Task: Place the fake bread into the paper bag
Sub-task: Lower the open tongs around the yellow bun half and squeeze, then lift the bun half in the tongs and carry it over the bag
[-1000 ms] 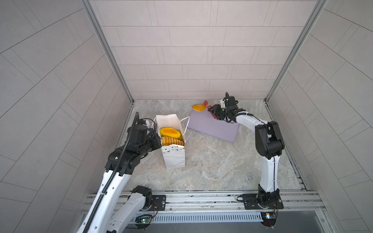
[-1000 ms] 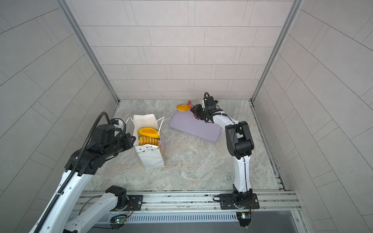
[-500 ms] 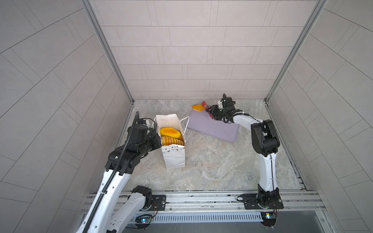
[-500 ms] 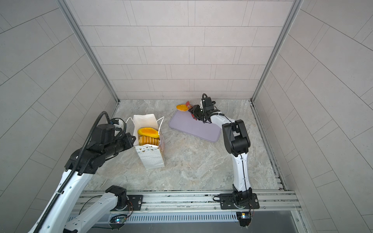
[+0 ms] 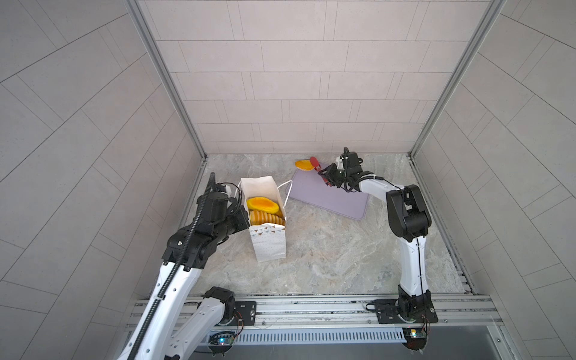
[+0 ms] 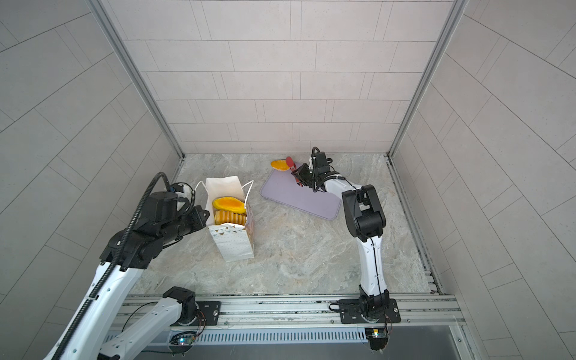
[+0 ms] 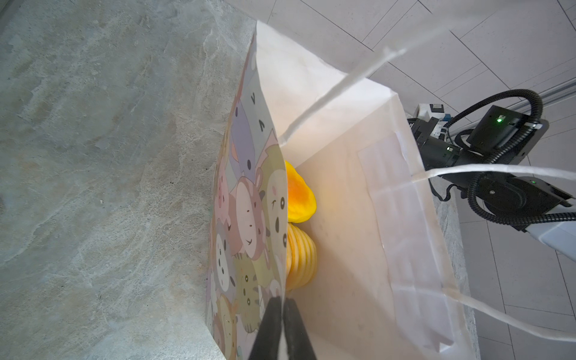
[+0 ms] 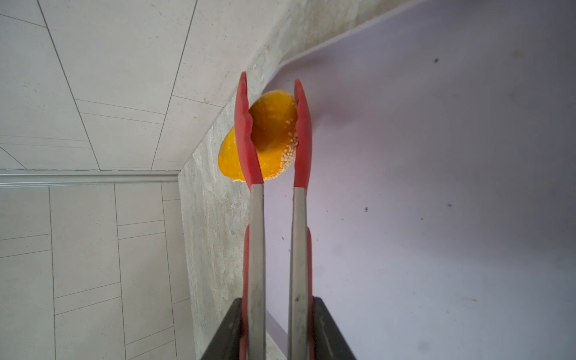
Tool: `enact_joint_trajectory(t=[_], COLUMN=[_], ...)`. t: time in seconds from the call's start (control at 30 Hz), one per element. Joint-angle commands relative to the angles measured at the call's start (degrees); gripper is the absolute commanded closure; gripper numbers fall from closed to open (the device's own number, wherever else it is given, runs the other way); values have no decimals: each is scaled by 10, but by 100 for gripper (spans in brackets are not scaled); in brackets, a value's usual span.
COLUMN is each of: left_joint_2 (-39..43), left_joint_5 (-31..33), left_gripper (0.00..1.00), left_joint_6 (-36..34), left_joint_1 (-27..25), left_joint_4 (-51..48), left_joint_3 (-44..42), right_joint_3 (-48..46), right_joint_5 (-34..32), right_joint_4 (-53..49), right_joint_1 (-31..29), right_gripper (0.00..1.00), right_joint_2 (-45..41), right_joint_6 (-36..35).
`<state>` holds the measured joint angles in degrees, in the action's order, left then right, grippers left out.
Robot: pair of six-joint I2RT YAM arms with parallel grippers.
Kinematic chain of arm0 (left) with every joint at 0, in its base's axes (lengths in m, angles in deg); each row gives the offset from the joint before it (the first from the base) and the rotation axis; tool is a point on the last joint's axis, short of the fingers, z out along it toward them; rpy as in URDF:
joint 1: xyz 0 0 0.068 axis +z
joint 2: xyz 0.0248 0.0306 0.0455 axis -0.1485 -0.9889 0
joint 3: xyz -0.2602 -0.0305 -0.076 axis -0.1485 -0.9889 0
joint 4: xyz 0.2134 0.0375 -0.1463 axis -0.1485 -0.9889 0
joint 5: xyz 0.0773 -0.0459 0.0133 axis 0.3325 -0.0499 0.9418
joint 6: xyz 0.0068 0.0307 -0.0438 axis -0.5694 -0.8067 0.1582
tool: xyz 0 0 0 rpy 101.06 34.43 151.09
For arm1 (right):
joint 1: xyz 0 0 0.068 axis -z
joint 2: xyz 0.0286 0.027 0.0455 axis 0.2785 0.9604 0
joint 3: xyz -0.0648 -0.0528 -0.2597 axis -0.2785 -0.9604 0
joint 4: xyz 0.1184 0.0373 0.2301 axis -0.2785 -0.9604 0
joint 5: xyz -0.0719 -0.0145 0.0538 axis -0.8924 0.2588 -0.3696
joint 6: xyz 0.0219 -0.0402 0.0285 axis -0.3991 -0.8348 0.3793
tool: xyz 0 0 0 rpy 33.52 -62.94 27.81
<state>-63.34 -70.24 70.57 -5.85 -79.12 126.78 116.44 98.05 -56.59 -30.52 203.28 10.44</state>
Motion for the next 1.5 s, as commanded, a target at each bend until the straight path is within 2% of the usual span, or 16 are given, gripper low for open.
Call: enact_joint_trajectory(t=[0.0,0.3,0.7,0.97,1.2,1.47], left_joint_2=[1,12,17,16,17,36], left_joint_5=[10,10,10,8,6,7], left_gripper=[93,93,93,93,93,93], left_joint_6=[-6,-2,1,2,4,8], left_joint_1=[-1,-1,-1,-1,-1,-2], left_joint_4=[-10,-11,-12,-10,-10,-11], left_joint_3=[9,8,2,2,6,8], right_joint_3=[-27,-94,-113,-88,-56,26], right_joint_5=[8,8,-36,-84,-121,-197], right_joint_4=[30,4,-142,-263,-338,-428], right_joint_1=[5,17,19,15,5,-67], right_gripper=[69,71,72,72,72,72], right_joint_2=[-55,-143,-278,-363,-426,-470], right_joint_6=[15,-25,-152,-250,-308,-384])
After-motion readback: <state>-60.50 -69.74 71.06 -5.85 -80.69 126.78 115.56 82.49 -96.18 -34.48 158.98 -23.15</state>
